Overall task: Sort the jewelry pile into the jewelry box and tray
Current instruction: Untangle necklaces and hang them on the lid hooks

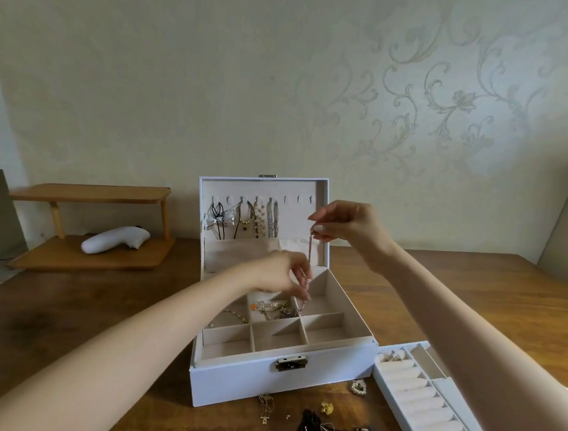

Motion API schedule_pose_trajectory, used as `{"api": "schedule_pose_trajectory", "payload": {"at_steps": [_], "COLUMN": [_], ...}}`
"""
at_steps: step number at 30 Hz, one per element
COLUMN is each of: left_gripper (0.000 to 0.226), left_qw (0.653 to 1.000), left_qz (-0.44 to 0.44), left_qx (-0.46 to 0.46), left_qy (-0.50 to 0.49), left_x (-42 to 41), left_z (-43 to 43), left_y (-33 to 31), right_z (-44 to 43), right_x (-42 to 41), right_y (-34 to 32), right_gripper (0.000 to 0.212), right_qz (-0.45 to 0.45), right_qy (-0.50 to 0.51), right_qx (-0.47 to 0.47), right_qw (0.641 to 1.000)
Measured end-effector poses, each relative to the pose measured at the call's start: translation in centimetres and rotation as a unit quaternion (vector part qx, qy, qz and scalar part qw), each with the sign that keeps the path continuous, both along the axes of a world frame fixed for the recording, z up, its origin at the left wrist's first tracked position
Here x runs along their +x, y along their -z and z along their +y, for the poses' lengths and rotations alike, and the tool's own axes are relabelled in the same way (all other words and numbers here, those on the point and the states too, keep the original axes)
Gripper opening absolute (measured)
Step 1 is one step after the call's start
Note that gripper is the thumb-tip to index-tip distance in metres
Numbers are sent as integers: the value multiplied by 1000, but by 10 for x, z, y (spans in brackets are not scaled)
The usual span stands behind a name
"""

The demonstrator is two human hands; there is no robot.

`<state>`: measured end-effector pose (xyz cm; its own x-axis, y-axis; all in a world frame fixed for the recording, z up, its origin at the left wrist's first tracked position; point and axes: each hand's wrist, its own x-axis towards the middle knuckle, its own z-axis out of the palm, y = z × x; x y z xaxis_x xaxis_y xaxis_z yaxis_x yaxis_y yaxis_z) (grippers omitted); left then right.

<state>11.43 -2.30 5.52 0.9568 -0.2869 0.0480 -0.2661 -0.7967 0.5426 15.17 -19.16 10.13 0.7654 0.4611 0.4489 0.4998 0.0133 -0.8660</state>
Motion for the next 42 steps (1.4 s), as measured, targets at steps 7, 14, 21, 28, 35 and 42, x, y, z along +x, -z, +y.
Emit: {"api": "schedule_pose_trajectory", "payload": {"at_steps": [7, 14, 21, 28, 35, 42], "left_gripper": [7, 5, 18, 20, 23, 25], "left_qw": [990, 991, 947, 883, 957, 997], "left_qz": [-68, -87, -197, -149, -125, -57], "left_qx": [114, -25, -219, -445, -234, -48], "left_qy": [-44, -96, -128, -19, -112, -6], "left_x": [4, -5, -22, -32, -34, -12], "left_z": [-6, 25, 42, 36, 29, 1], "left_y": [21, -6, -46, -87, -87, -42], "right_z": [-6, -39, -53, -55, -55, -25], "right_x": [0, 14, 21, 21, 15, -1], "right_y": [0, -2, 8, 23, 33, -1], "right_gripper": [18, 22, 30, 36, 21, 28], "right_qz": [4, 33, 86, 107, 102, 76], "right_qy": [4, 93, 126, 159, 75, -3], "right_qx": [15, 114, 120, 11, -25, 26], "right_qw": [1000, 989, 981, 981, 992, 997]}}
